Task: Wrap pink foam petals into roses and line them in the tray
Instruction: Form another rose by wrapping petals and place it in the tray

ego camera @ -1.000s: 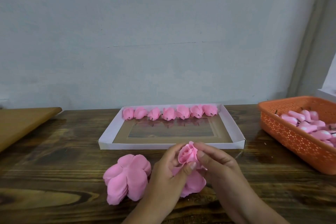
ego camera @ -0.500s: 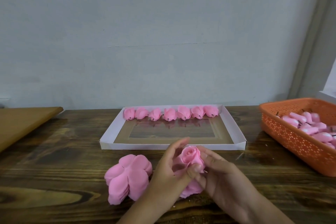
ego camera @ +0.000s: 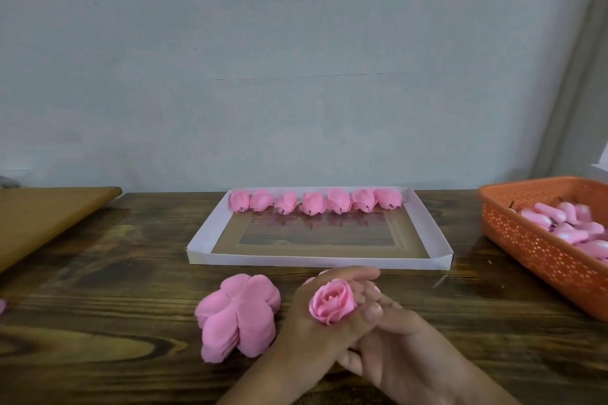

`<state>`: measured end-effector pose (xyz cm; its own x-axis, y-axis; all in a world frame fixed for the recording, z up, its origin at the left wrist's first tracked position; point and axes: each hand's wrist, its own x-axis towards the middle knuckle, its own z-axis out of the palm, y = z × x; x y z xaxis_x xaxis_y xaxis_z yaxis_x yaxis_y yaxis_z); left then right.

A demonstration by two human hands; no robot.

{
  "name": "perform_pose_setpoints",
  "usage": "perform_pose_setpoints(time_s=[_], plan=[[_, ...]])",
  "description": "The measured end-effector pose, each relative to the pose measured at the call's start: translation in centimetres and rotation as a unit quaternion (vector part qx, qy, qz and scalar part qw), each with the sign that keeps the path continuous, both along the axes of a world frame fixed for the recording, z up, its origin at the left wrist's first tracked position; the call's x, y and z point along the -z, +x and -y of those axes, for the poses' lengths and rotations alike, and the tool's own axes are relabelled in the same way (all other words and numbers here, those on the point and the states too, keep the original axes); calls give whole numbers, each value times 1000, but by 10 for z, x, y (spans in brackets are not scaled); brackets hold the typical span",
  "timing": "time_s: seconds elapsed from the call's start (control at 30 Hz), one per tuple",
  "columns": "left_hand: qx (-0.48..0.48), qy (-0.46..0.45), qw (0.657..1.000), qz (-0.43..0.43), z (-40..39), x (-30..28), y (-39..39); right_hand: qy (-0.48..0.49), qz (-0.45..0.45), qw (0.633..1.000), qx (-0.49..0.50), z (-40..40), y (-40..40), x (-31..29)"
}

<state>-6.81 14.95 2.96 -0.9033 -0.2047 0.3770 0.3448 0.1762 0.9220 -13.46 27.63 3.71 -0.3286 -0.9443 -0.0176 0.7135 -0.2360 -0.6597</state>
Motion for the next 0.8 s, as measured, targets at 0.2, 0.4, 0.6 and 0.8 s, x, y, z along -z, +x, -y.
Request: perform_pose_setpoints(time_s=[0.2,0.4,0.6,0.8], plan=[[-6,135,989,61,-4,-1,-1,74,-110,991,33,0,-3,-3],[36,403,904,136,8,-3,-7,199,-609,719,269,-1,6,14],[25,399,909,117,3,2,-10,193,-712,590,328,4,9,30],[38,298,948,106,-4,-6,-4,178,-727,561,353,3,11,24]])
